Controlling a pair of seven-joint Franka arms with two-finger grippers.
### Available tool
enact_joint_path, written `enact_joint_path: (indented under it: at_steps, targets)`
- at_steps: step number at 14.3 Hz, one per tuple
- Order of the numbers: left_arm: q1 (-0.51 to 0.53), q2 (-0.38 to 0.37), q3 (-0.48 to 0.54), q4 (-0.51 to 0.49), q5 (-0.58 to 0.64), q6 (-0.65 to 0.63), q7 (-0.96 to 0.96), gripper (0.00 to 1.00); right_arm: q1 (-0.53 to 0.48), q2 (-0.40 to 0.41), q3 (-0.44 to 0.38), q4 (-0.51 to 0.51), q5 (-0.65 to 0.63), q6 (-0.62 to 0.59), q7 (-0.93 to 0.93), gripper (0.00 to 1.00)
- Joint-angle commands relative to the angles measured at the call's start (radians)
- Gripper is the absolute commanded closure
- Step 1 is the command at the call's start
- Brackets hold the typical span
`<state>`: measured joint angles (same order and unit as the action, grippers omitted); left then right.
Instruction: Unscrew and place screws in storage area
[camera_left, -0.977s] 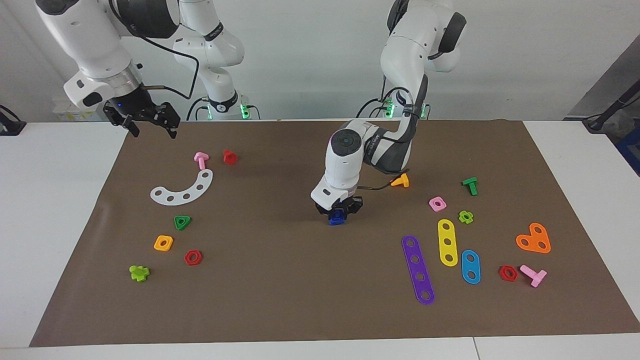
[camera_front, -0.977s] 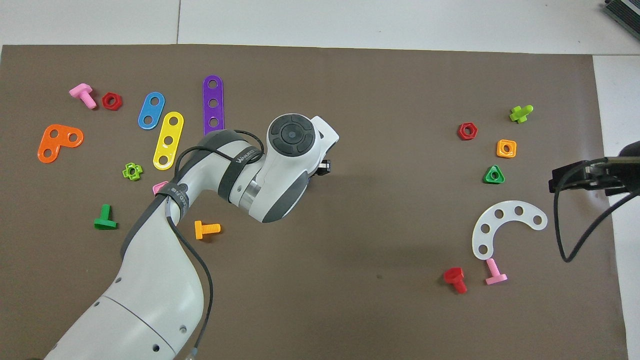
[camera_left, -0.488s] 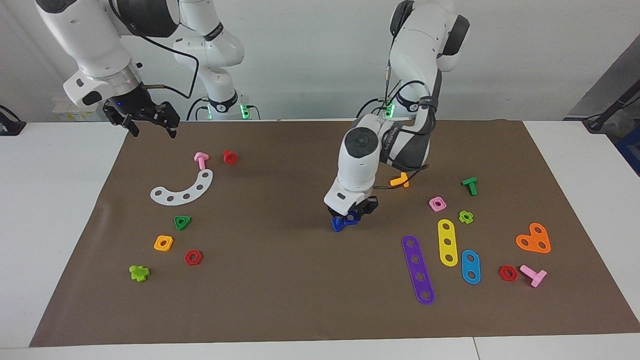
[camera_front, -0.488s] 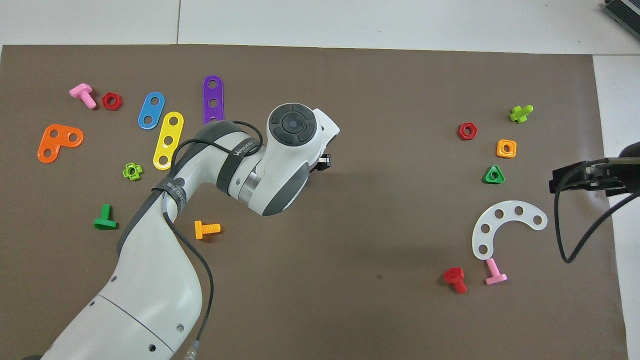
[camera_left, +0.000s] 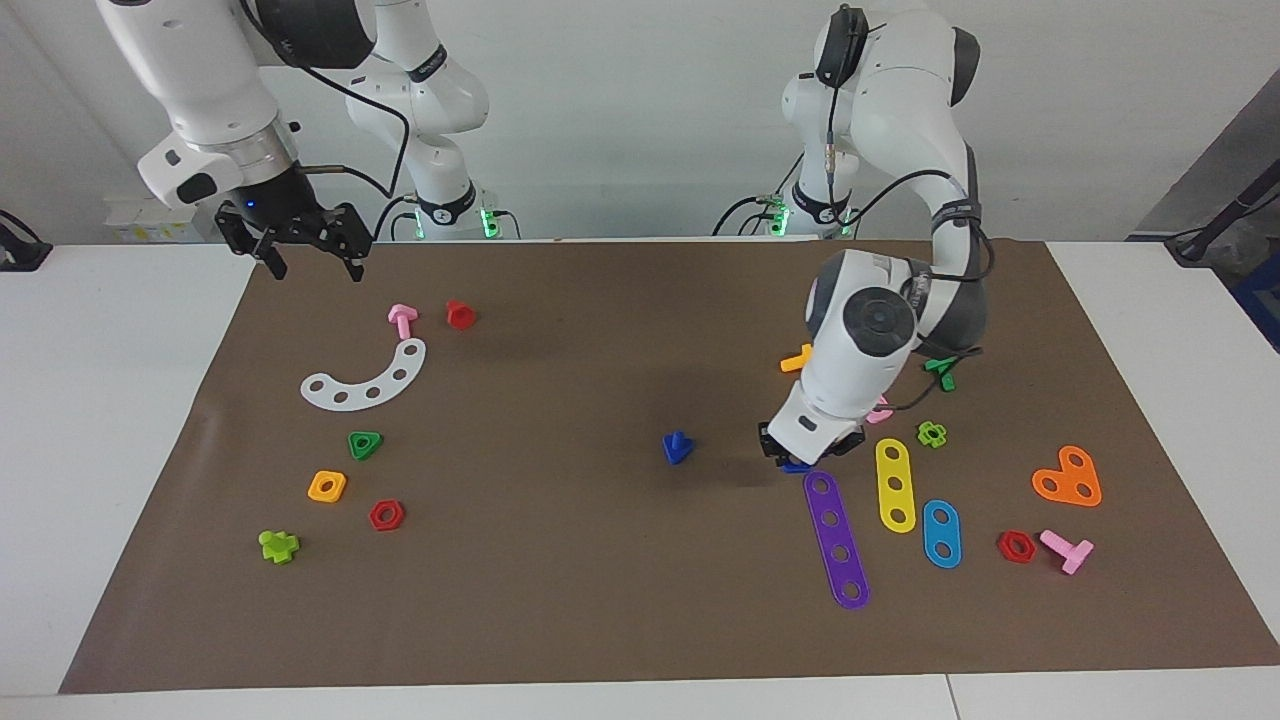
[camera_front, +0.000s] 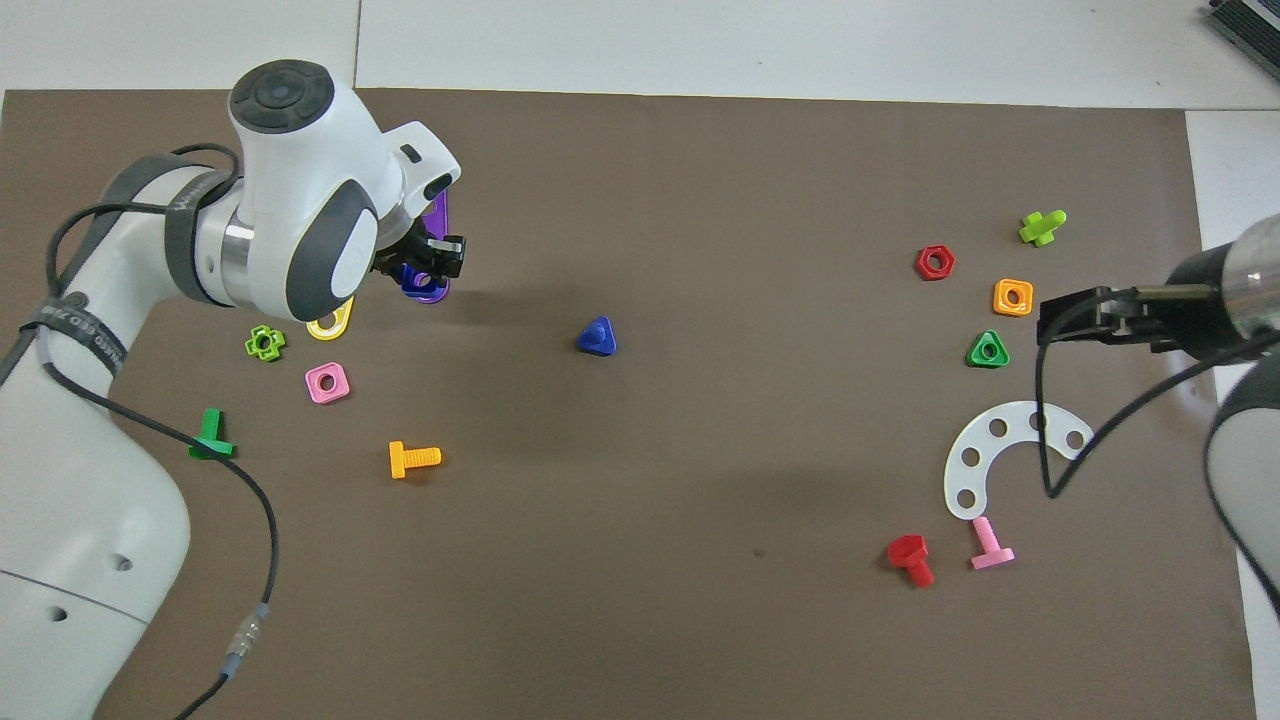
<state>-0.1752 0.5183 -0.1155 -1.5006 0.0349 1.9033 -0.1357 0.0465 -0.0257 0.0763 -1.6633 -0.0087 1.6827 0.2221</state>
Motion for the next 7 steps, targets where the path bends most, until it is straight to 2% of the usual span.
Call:
enact_joint_path:
  at_steps: [1,3,4,6,7]
  targets:
    - [0.026,-0.118,0.000,-0.200,-0.021,0.037,0.073,0.56,0.021,0.181,0.144,0.121,-0.019,0.067,0.214,0.00]
    - [0.033,-0.142,0.000,-0.260,-0.021,0.036,0.077,0.43,0.155,0.332,0.152,0.200,-0.060,0.145,0.353,0.00]
    - [0.033,-0.144,0.000,-0.262,-0.021,0.033,0.071,0.37,0.209,0.395,0.152,0.207,-0.095,0.232,0.414,0.00]
    - [0.034,-0.144,0.000,-0.263,-0.021,0.040,0.068,0.32,0.265,0.467,0.154,0.208,-0.097,0.389,0.509,0.03]
    - [0.034,-0.144,0.000,-0.262,-0.021,0.043,0.070,0.18,0.282,0.489,0.154,0.208,-0.099,0.440,0.538,0.05]
